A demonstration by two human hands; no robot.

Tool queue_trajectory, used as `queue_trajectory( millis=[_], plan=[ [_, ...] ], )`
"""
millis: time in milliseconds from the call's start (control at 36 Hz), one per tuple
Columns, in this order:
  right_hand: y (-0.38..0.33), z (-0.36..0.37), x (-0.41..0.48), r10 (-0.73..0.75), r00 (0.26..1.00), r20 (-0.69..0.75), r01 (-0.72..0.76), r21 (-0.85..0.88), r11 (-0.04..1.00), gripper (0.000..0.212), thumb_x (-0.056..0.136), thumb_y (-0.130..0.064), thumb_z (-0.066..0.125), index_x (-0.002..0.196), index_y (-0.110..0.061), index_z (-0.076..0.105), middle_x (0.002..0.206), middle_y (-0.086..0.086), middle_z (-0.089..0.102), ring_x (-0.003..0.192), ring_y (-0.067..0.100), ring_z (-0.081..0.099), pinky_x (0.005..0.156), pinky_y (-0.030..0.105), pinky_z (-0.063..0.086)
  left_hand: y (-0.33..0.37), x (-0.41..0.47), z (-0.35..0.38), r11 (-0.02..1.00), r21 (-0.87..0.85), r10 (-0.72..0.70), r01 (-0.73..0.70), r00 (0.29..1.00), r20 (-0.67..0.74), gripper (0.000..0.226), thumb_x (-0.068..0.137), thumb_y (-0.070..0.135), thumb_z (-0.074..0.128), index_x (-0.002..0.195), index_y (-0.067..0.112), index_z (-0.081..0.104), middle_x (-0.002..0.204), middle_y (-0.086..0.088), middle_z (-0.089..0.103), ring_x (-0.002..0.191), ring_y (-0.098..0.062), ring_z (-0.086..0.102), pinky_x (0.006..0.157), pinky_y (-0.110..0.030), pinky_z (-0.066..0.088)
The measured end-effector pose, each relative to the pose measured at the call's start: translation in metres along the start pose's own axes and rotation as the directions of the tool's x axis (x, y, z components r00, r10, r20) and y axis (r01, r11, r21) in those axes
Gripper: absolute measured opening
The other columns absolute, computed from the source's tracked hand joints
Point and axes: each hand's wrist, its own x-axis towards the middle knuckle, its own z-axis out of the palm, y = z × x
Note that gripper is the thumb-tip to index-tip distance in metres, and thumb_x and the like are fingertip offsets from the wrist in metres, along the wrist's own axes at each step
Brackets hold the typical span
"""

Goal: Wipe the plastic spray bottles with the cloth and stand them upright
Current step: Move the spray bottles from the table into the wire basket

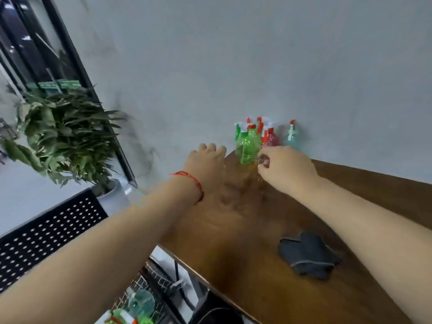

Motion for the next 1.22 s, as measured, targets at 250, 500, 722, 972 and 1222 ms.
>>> queue_trajectory(
  millis=[250, 500, 722, 972, 1222],
  plan=[
    [0.057, 0.019, 0.128, 0.105, 0.994, -0.039, -0.106, -0.021, 0.994, 0.039, 0.099, -0.033, 0.055, 0.135, -0.017, 0.059, 0.131, 0.012, 0.061, 0.122, 0.037, 0.06, 0.099, 0.044, 0.047, 0.007, 0.167, 0.02, 0.997, 0.064, -0.035, 0.034, 0.999, 0.023, 0.043, 0.105, 0.029, 0.052, 0.143, 0.01, 0.046, 0.143, -0.011, 0.051, 0.134, -0.033, 0.049, 0.095, -0.045, 0.047],
    [0.084, 0.066, 0.206, 0.146, 0.989, 0.031, -0.146, 0.006, 0.989, 0.047, 0.104, -0.045, 0.041, 0.144, -0.025, 0.052, 0.134, 0.011, 0.064, 0.123, 0.037, 0.061, 0.101, 0.046, 0.044, 0.019, 0.261, 0.07, 0.99, 0.023, -0.14, 0.139, 0.986, 0.095, 0.049, 0.111, 0.045, 0.04, 0.144, 0.009, 0.047, 0.141, -0.011, 0.059, 0.125, -0.033, 0.059, 0.088, -0.042, 0.044],
    [0.074, 0.077, 0.195, 0.118, 0.993, 0.015, -0.118, 0.014, 0.993, 0.048, 0.102, -0.027, 0.05, 0.149, -0.022, 0.039, 0.104, 0.007, 0.056, 0.113, 0.039, 0.059, 0.061, 0.035, 0.029, 0.018, 0.249, 0.082, 0.97, -0.146, -0.187, 0.196, 0.98, 0.073, 0.02, 0.109, 0.024, 0.049, 0.123, 0.01, 0.051, 0.101, -0.007, 0.057, 0.09, -0.031, 0.057, 0.073, -0.038, 0.041],
    [0.045, 0.062, 0.119, 0.142, 0.99, 0.025, -0.144, 0.06, 0.988, 0.056, 0.103, -0.015, 0.047, 0.157, -0.013, 0.034, 0.113, 0.013, 0.072, 0.109, 0.04, 0.069, 0.084, 0.045, 0.048, -0.002, 0.15, 0.056, 0.956, -0.227, -0.122, 0.185, 0.956, 0.267, 0.052, 0.102, 0.007, 0.041, 0.153, 0.013, 0.05, 0.123, -0.008, 0.061, 0.092, -0.027, 0.054, 0.079, -0.035, 0.043],
    [-0.029, 0.037, 0.004, -0.043, 0.998, 0.047, 0.035, 0.156, 0.987, 0.042, 0.103, -0.015, 0.046, 0.142, -0.029, 0.047, 0.132, 0.003, 0.067, 0.11, 0.043, 0.065, 0.08, 0.044, 0.045, -0.054, -0.036, 0.05, 0.938, -0.204, -0.257, 0.279, 0.958, 0.128, 0.027, 0.108, 0.037, 0.04, 0.131, 0.027, 0.052, 0.109, -0.002, 0.062, 0.085, -0.028, 0.053, 0.074, -0.038, 0.037]
  ],
)
